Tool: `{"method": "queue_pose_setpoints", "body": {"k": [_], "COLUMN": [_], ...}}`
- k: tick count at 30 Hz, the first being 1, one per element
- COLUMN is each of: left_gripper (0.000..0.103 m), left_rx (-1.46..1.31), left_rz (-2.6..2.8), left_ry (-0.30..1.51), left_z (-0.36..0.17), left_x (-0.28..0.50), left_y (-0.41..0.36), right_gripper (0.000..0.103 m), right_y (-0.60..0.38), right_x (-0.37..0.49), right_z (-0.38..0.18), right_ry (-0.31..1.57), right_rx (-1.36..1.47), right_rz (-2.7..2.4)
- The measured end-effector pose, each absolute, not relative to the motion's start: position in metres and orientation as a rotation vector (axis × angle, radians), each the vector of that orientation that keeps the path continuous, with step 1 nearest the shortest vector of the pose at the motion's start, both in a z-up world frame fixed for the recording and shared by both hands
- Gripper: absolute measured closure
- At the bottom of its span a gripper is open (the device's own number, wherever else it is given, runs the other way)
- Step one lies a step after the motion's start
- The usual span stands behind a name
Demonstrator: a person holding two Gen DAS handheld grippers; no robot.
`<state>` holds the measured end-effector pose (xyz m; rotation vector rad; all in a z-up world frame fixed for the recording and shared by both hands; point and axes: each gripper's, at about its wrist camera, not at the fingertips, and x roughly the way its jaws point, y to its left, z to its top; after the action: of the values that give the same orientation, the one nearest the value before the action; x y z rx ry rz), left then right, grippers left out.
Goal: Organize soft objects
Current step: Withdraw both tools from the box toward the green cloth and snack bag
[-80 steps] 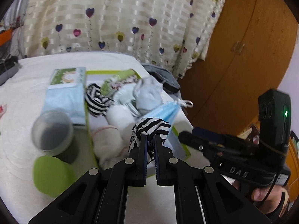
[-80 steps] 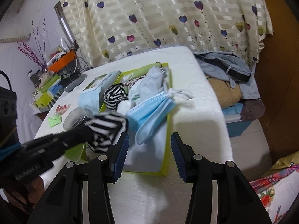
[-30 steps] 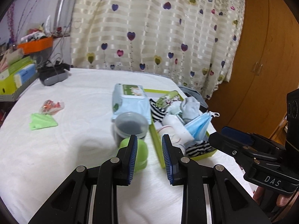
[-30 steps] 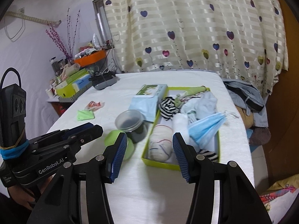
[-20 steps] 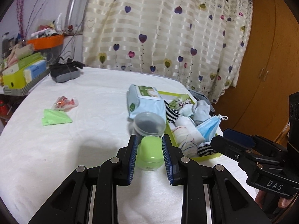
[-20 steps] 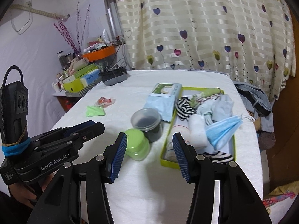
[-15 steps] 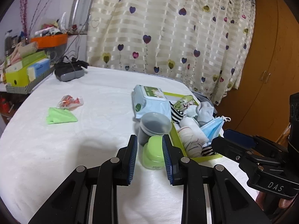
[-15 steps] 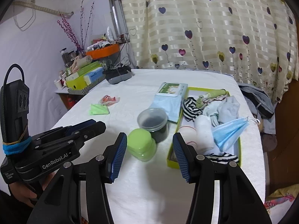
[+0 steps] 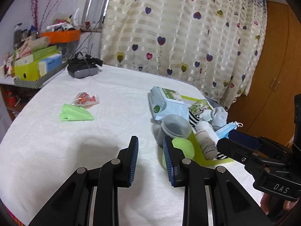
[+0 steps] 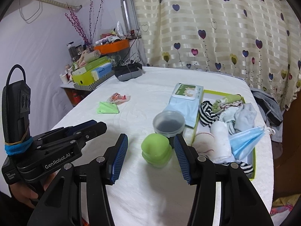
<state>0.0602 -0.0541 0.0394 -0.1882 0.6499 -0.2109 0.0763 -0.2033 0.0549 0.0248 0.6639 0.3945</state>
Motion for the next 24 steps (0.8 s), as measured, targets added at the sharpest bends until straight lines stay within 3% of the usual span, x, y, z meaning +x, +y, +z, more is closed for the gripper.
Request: {"method": "queue_pose_setpoints", "body": {"k": [24], "left_gripper": [0.077], "left_rx": [-0.259], "left_rz": [-0.068], "left_ry": [0.681], "left_z": [0.021], "left_x": [0.077], "left_y": [0.013], "right_gripper": [0.051], "right_y": [-0.151], "right_x": [0.114], "right_z": [0.046], "right_ry": [0.708], "right_rx": [-0.002], "right_rz": [0.498]}}
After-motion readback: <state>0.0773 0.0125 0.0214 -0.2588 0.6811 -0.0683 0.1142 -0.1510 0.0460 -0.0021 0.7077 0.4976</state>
